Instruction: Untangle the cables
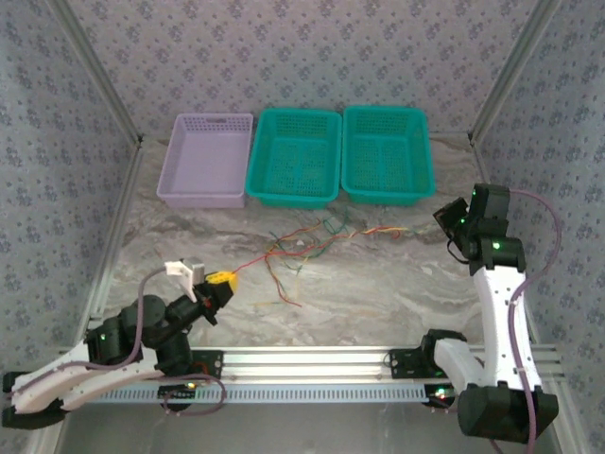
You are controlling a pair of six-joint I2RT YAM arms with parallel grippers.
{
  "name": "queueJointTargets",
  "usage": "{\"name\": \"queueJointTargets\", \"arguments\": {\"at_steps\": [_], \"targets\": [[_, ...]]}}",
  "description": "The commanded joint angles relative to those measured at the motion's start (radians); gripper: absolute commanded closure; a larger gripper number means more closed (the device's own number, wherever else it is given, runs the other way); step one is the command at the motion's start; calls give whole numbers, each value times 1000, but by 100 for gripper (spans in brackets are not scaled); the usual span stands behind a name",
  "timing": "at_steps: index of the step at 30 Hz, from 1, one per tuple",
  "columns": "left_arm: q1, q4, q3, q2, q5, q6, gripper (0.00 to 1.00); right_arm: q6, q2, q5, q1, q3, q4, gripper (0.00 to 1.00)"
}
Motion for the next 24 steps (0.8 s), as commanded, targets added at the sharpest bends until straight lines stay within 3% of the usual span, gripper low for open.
{"name": "queueJointTargets", "arguments": {"at_steps": [1, 9, 15, 24], "targets": [[0, -119, 100, 42, -173, -7, 100, -48, 30, 189, -35, 46, -36, 100], [0, -448, 346, 141, -453, -38, 100, -74, 42, 368, -28, 72, -61, 100], [0, -628, 491, 298, -545, -41, 100, -92, 71, 452, -2, 85, -80, 100], [0, -690, 598, 382, -731, -19, 100, -135, 95, 627, 88, 119, -113, 100]]}}
